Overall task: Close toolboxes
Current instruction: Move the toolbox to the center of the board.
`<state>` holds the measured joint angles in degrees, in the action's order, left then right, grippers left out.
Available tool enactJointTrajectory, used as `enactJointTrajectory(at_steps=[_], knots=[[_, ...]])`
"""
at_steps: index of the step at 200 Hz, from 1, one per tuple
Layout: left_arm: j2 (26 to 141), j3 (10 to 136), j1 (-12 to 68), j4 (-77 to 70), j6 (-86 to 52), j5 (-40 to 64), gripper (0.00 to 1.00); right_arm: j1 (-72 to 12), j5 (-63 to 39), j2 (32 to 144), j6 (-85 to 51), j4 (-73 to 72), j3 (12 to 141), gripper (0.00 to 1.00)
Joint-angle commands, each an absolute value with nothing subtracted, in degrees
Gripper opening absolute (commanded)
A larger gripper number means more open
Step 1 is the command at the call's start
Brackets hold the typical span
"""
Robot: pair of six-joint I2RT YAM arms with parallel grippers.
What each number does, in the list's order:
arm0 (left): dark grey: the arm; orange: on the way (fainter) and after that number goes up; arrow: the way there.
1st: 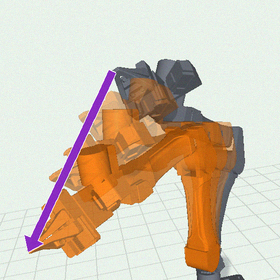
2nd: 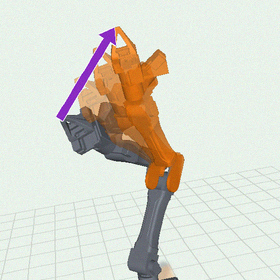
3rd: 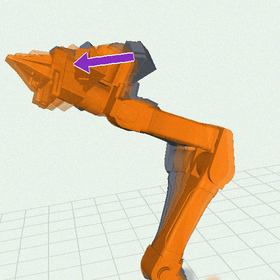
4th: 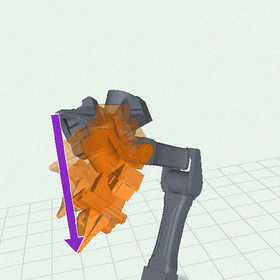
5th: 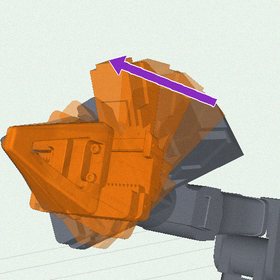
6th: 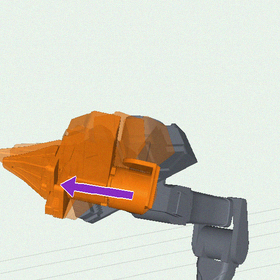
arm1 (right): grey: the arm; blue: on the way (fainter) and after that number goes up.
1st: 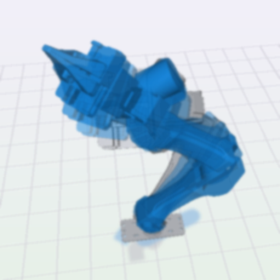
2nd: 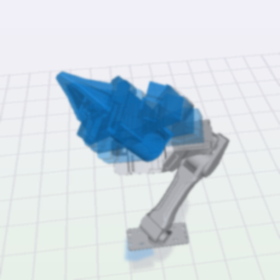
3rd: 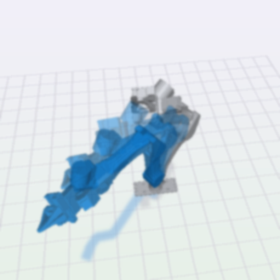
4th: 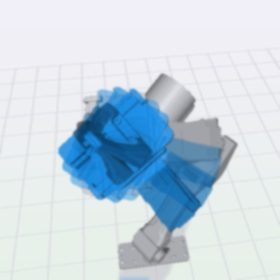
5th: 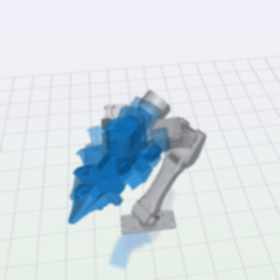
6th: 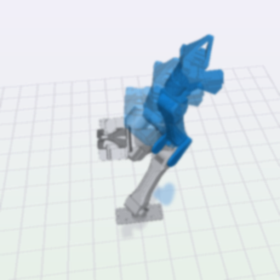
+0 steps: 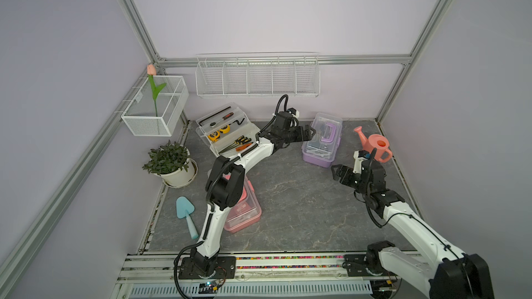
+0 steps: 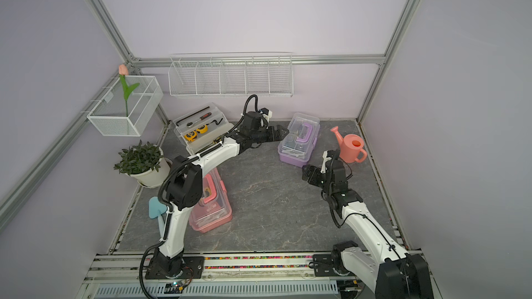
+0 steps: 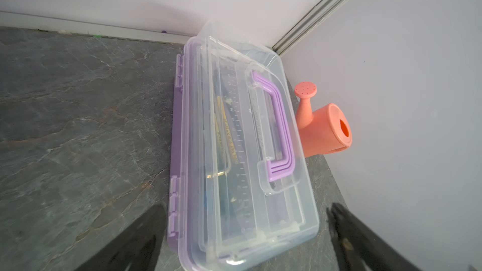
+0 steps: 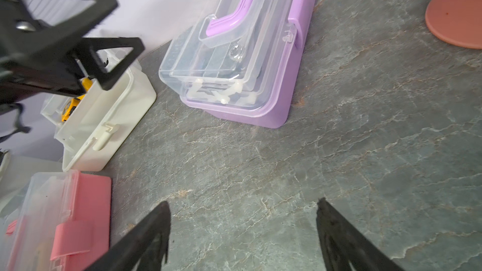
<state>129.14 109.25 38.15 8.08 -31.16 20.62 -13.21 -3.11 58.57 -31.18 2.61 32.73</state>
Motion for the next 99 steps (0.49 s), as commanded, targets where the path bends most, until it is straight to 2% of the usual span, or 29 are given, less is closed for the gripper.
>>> enactJointTrajectory(at_steps=[1, 72, 99], knots=[[132.6, 113.8, 39.8, 11.3, -30.9, 23.6, 0.97, -13.0, -5.2, 58.2, -29.3, 4.8, 34.6, 0.88], [140.3, 124.6, 46.6, 11.4, -35.2, 27.0, 0.97, -13.1, -5.3, 55.5, -28.0, 7.0, 36.3, 0.89], [141.6, 129.8, 46.8, 15.2, -34.1, 26.7, 0.97, -13.8, -7.0, 56.9, -26.9, 8.0, 37.9, 0.97]])
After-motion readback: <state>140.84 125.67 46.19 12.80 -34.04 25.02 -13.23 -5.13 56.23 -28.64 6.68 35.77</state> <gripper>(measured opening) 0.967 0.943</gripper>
